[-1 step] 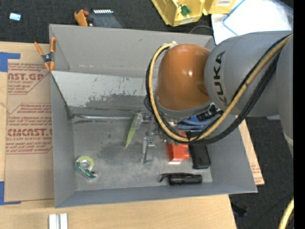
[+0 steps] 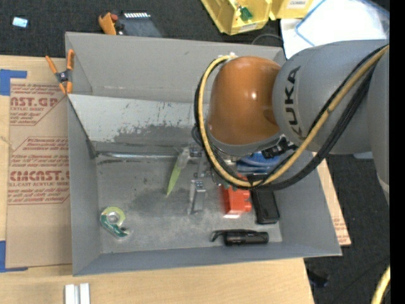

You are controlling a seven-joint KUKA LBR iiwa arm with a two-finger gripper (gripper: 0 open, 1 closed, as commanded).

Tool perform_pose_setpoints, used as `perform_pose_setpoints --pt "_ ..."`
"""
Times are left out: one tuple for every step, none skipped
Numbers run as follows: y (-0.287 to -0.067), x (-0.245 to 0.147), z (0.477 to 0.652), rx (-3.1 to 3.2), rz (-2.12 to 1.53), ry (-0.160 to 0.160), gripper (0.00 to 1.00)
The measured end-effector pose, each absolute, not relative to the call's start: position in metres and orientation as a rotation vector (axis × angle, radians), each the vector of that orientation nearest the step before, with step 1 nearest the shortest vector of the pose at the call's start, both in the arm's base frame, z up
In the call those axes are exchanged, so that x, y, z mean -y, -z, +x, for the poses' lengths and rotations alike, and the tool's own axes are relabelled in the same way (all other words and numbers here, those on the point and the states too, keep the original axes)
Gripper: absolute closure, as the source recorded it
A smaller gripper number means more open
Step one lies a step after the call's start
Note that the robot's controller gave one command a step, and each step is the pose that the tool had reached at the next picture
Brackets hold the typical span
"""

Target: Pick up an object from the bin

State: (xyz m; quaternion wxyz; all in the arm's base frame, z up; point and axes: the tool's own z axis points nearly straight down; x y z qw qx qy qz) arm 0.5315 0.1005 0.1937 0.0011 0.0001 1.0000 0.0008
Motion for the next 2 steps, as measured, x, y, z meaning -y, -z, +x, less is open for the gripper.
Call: perform_pose_setpoints --pt "-0.105 -0.192 0.530 -3.133 0.154 -0.007 0.00" --pt "-0.101 -0.212 0.528 -3.130 0.192 -0.003 0.00"
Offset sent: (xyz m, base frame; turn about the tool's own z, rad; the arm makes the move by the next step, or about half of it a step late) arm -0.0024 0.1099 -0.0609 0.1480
